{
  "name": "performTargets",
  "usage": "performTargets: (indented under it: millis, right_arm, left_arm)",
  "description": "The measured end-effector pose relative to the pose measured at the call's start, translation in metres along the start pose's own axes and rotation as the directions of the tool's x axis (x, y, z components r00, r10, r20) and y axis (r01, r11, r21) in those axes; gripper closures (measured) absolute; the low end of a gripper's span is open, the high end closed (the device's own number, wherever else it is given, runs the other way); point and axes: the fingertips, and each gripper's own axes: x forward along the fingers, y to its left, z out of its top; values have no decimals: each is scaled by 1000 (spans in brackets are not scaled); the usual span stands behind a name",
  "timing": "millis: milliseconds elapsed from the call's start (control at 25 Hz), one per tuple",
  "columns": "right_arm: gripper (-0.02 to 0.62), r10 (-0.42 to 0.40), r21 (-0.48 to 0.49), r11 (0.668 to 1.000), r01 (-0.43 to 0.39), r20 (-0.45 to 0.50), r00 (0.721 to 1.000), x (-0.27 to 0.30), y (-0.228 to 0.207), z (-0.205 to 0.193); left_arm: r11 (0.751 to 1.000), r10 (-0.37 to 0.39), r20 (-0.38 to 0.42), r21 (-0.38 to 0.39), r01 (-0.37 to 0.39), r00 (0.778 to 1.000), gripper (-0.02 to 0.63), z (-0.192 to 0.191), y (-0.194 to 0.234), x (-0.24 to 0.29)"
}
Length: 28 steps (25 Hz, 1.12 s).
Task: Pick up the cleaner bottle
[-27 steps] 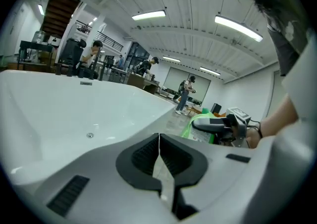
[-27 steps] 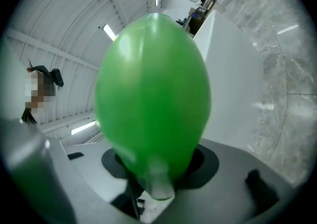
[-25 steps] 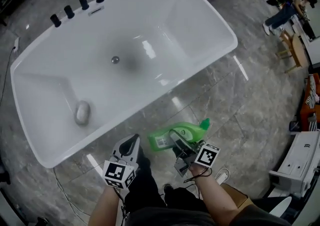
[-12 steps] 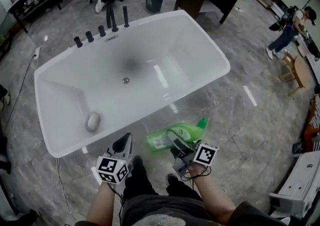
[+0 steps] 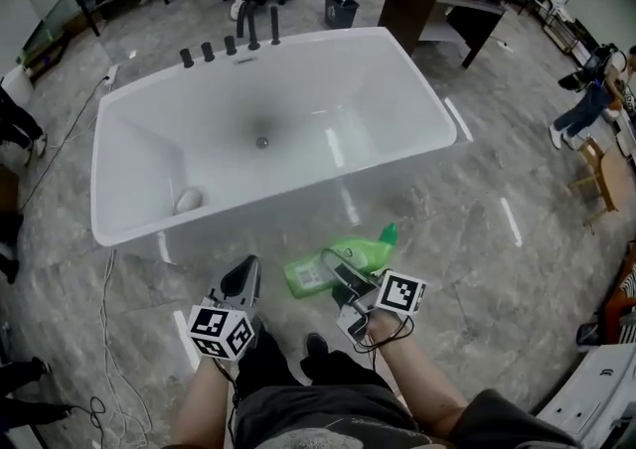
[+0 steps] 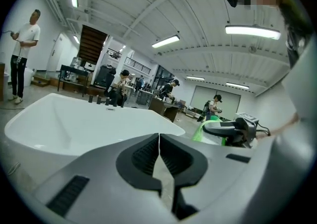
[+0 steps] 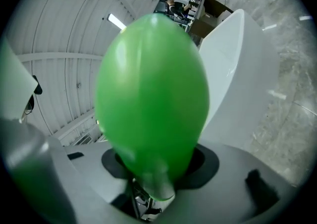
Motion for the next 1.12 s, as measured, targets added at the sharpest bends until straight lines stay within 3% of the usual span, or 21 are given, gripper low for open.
performTargets:
  millis: [280,400,800,1120]
  right_arm:
    - [403,28,-13,999,-30,-90,996,-33,12,-31]
    - [403,28,-10,1000,-29,-103,994,-41,13,-49]
    - [403,63,7,998,-63,-62,996,-79,55,-164]
    - [403,68,36,997,-66,-48,997,-104,75,-202]
  left_arm:
    - [999,23,-20,-43,-24,1000,591,-26,-33,-35]
    - [999,26,-18,-28,-27,999,591,-34,-41,-50]
    - [997,73,35,-36,-71,997,591,-71,-41,-199]
    - [998,60,41,-14,-59,997,591,-84,-63,-248]
